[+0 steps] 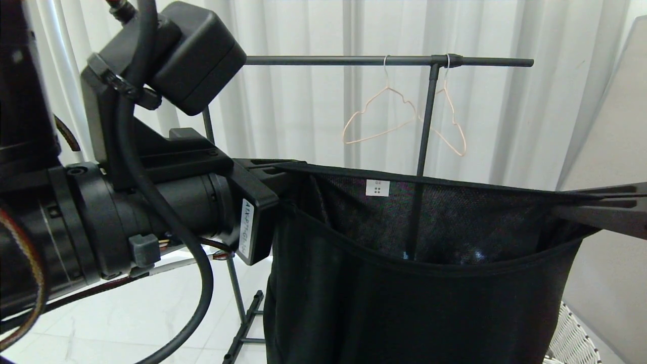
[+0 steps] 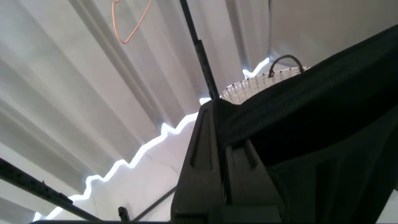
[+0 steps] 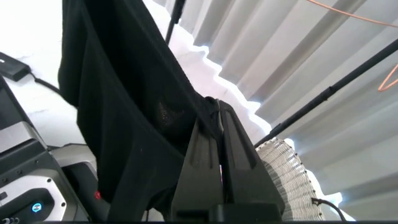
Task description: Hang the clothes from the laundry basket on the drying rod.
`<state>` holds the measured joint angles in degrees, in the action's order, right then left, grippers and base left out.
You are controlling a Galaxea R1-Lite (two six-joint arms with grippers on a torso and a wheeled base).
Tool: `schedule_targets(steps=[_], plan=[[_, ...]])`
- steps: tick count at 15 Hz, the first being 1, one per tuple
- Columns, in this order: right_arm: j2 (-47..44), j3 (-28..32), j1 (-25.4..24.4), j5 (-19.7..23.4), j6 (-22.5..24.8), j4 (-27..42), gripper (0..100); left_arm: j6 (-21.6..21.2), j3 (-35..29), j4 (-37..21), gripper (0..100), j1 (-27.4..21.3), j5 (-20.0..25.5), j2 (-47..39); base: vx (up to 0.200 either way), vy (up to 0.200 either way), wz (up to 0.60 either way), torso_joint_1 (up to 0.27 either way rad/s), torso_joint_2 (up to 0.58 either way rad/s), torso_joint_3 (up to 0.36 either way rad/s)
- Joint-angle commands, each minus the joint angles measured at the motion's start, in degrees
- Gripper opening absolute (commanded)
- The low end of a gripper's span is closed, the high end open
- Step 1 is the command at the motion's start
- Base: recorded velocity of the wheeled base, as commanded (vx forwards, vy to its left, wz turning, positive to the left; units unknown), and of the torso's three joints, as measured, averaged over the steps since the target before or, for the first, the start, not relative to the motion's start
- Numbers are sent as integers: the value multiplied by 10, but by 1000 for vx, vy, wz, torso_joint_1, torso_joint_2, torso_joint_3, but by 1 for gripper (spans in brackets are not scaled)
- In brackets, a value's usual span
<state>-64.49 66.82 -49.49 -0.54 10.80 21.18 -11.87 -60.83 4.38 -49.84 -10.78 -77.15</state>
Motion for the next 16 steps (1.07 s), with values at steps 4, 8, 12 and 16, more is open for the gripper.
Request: schedule_targets(steps=[4,8,12,16], plan=[[0,-1,4,-3,1,0,100,0,1,8,0,0,0,-2,0,0,0,0,0,0],[20,-30,1,4,3,1,100,-1,1,9,0,14,-5,-11,0,0,0,0,0,0],[63,-74,-7,30,3,3,100,0,1,9,0,43,-62,-35,0,0,0,0,0,0],[71,-99,63,-3,1,7,100,-1,22,8,0,47,-75,-29,0,0,0,0,0,0]])
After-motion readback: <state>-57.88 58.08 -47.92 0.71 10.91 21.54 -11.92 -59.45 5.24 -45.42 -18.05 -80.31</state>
